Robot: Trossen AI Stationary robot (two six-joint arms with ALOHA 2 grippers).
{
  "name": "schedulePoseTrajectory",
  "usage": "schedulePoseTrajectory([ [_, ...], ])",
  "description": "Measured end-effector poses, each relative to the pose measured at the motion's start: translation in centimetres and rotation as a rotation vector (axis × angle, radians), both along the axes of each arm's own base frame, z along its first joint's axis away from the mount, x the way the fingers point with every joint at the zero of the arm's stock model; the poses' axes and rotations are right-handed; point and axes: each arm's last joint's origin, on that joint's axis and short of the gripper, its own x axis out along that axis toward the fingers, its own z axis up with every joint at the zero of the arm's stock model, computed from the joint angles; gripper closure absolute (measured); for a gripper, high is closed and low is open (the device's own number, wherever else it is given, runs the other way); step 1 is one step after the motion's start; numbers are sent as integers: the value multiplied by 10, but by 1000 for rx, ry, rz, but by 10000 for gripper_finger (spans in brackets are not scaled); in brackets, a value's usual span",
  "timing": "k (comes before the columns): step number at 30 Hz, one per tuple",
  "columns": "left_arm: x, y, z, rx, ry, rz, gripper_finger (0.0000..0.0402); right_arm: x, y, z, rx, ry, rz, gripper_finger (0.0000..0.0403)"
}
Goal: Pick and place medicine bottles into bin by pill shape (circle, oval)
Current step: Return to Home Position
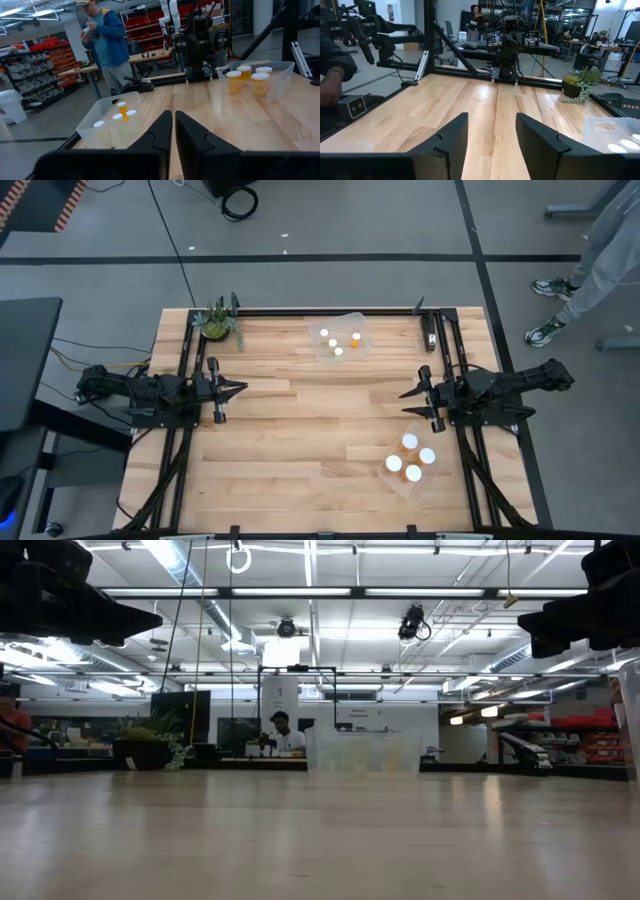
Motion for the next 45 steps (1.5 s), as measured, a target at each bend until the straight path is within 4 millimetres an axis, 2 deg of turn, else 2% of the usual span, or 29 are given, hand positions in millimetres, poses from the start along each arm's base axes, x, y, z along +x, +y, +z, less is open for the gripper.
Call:
schedulePoseTrajectory([
  [7,0,0,0,0,0,0,361,0,0,0,0,0,0,230],
  [17,0,0,0,0,0,0,374,0,0,0,0,0,0,230],
  [27,0,0,0,0,0,0,361,0,0,0,0,0,1,230],
  [38,0,0,0,0,0,0,374,0,0,0,0,1,0,230],
  [45,0,0,0,0,0,0,365,0,0,0,0,1,0,230],
])
